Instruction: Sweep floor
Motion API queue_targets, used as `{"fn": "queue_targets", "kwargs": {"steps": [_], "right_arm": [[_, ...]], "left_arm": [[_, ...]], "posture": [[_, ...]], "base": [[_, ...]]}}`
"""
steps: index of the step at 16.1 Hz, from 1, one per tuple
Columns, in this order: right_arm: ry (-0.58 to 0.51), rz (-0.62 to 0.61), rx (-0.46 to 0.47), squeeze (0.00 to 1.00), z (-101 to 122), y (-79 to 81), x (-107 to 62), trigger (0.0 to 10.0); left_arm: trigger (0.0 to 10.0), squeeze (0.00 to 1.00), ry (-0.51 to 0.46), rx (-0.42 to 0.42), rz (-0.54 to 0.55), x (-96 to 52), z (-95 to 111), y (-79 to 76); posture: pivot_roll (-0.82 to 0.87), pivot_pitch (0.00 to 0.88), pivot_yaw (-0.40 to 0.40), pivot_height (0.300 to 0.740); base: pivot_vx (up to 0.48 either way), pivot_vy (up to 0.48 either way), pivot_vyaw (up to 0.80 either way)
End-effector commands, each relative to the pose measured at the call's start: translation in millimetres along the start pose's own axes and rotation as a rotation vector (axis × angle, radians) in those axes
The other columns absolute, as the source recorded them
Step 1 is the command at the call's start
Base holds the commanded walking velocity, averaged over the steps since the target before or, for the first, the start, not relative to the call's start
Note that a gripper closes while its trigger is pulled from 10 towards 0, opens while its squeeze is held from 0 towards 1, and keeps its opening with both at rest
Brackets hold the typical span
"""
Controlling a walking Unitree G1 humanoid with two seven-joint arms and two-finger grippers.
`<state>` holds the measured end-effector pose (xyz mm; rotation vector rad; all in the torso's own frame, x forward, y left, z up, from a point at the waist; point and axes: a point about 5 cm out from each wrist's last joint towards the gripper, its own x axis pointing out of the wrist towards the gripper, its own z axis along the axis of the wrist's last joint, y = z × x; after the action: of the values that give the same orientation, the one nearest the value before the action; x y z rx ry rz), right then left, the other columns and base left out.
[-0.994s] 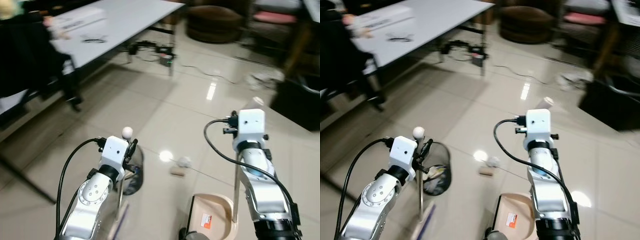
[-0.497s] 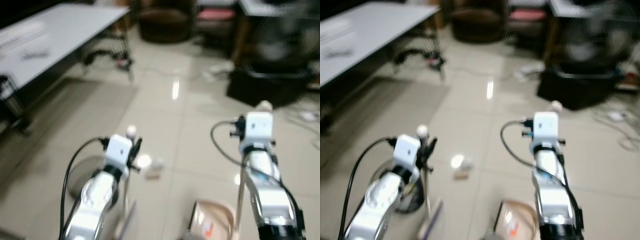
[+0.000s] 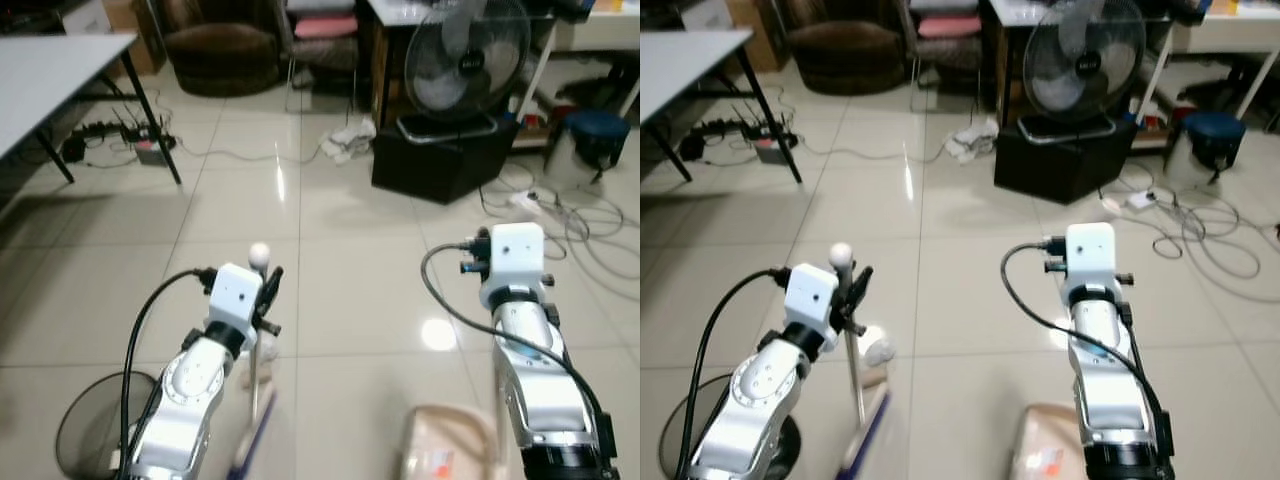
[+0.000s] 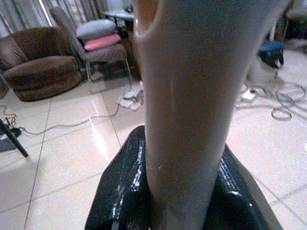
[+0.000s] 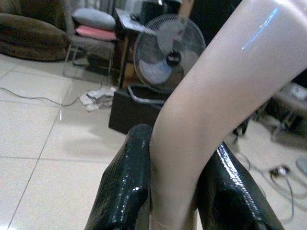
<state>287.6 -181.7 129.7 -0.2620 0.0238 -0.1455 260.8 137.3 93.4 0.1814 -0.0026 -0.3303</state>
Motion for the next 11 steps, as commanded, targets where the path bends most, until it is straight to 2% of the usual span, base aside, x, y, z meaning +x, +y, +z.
{"fn": "queue_targets", "kwargs": {"steps": [1, 4, 9, 11], "right_arm": [[-0.072, 0.053, 0.035, 0.00, 15.4, 11.9, 1.5, 10.0], [-0.073, 0.081, -0.042, 0.00, 14.7, 14.8, 2.0, 10.0], [-0.067, 0.083, -0.045, 0.00, 13.2, 15.4, 2.8, 10.0], [-0.072, 0.085, -0.038, 0.00, 12.8, 15.8, 2.8, 10.0]], "left_arm": [[10.0, 0.00, -0.009, 0.036, 0.050, -1.3, 2.7, 12.5], [10.0, 0.00, -0.011, 0.036, 0.056, -0.9, 3.0, 12.7], [10.0, 0.00, -0.016, 0.040, 0.055, 0.6, 3.3, 11.5], [10.0, 0.00, -0.019, 0.043, 0.053, 2.0, 4.1, 12.0]], "posture": [[-0.12, 0.000, 0.032, 0.740], [-0.12, 0.000, 0.032, 0.740], [-0.12, 0.000, 0.036, 0.740], [-0.12, 0.000, 0.041, 0.740]], "base": [[0.349, 0.000, 0.00], [0.350, 0.000, 0.17], [0.350, 0.000, 0.77], [0.349, 0.000, 0.00]]}}
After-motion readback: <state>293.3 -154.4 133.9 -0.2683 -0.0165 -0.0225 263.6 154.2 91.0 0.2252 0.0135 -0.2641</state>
